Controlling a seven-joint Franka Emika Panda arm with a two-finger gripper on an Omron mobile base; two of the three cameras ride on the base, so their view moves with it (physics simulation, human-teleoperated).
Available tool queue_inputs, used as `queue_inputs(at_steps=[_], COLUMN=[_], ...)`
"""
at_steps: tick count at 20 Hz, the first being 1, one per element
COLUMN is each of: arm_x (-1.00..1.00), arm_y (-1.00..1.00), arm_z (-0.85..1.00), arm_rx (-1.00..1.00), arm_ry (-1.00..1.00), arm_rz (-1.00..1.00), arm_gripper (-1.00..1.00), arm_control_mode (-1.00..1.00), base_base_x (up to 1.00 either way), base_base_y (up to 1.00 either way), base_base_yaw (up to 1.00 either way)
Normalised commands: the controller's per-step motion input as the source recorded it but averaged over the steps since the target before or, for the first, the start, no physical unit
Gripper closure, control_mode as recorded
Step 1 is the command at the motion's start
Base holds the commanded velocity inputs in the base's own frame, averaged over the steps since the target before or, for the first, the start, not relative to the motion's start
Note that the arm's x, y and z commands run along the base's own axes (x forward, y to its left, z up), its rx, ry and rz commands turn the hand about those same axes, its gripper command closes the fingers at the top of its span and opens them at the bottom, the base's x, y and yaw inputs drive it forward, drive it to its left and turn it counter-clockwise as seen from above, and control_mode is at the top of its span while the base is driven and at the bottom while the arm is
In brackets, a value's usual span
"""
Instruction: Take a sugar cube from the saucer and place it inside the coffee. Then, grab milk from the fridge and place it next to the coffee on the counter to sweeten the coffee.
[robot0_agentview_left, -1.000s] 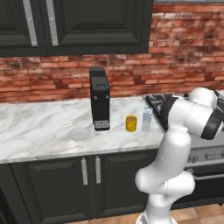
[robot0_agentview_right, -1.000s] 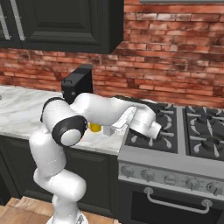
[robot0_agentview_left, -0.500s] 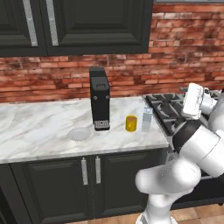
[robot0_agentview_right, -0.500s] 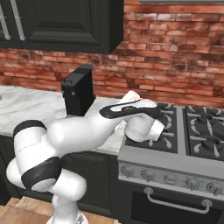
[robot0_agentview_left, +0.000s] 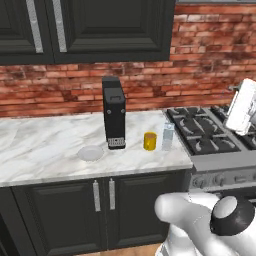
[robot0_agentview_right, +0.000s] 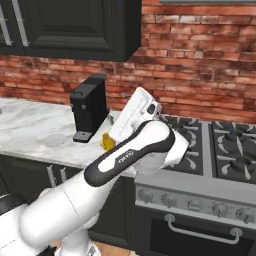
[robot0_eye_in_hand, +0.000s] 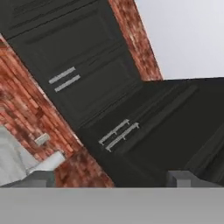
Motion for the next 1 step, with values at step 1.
queue_inputs(at_steps=[1], arm_x=[-1.0], arm_y=[0.29], arm_z=[0.73], arm_rx=[-0.22], arm_ry=[-0.35], arm_rz=[-0.04], arm_gripper=[-1.0], arm_control_mode=[-1.0], base_base_x=[0.0], base_base_y=[0.0], base_base_yaw=[0.0])
